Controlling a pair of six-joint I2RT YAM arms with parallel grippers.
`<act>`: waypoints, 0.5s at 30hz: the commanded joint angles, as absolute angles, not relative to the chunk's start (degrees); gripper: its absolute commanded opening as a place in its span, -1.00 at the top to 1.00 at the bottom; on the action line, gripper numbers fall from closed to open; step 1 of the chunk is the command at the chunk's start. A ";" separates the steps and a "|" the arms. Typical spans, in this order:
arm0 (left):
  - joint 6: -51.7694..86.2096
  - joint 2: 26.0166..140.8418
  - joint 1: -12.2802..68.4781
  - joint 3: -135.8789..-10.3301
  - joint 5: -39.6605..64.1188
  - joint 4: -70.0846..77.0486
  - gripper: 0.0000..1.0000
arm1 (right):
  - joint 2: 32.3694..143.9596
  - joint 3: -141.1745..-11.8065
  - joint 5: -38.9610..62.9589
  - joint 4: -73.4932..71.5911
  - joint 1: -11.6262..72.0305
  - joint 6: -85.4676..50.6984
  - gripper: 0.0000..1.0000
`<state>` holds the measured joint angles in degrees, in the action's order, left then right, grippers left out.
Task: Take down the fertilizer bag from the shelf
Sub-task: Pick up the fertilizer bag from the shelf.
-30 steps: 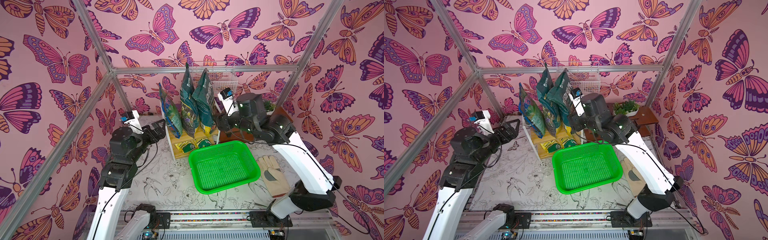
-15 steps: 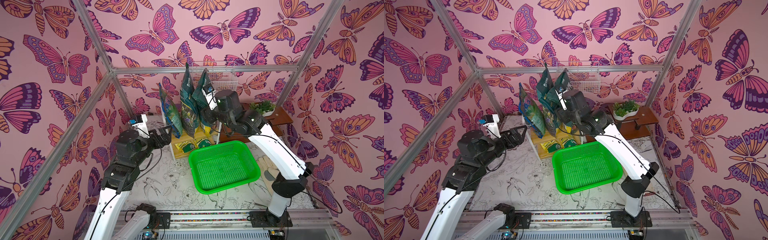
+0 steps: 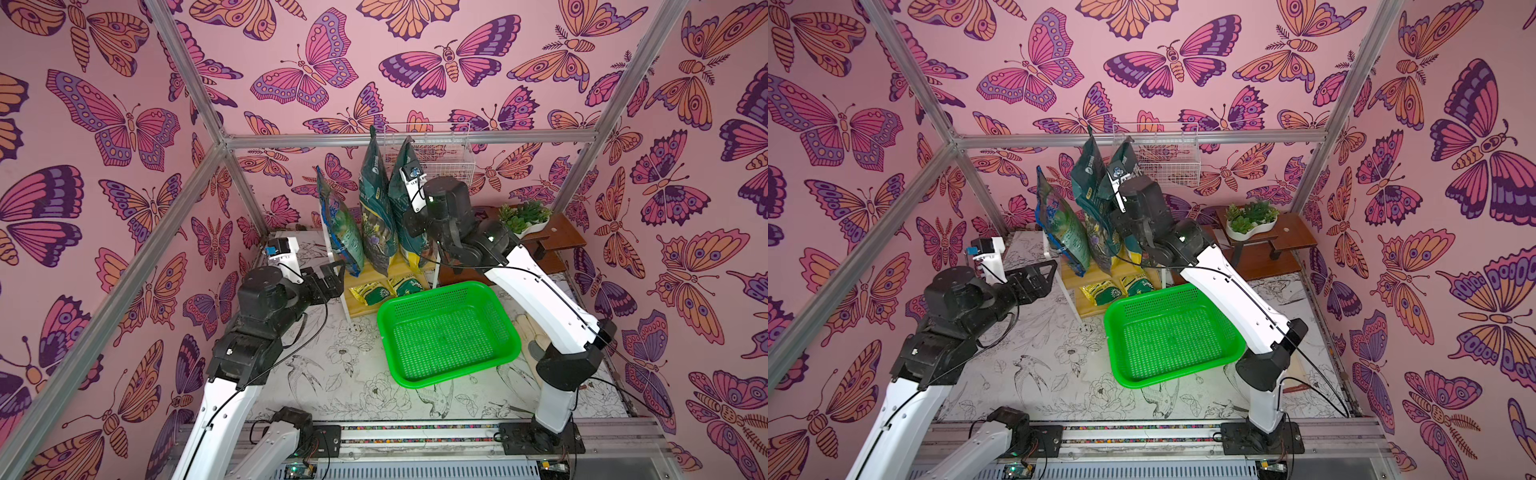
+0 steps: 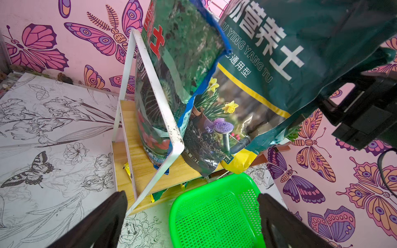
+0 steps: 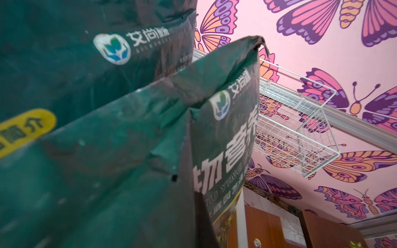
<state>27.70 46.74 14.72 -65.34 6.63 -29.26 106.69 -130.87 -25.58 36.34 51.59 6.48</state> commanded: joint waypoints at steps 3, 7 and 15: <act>26.31 45.19 15.21 -63.47 5.71 -29.86 -1.00 | 107.19 -135.08 -24.98 31.83 51.86 6.81 1.00; 26.54 44.98 15.14 -63.02 5.71 -29.80 -1.00 | 108.14 -139.54 -25.37 31.48 51.77 9.04 1.00; 26.20 44.69 15.17 -62.71 5.18 -29.77 -1.00 | 108.18 -145.44 -23.31 29.39 51.68 10.80 1.00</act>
<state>27.24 45.34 14.94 -63.64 6.00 -29.21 111.09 -140.27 -25.10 40.80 51.37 9.65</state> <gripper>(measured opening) 0.999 0.046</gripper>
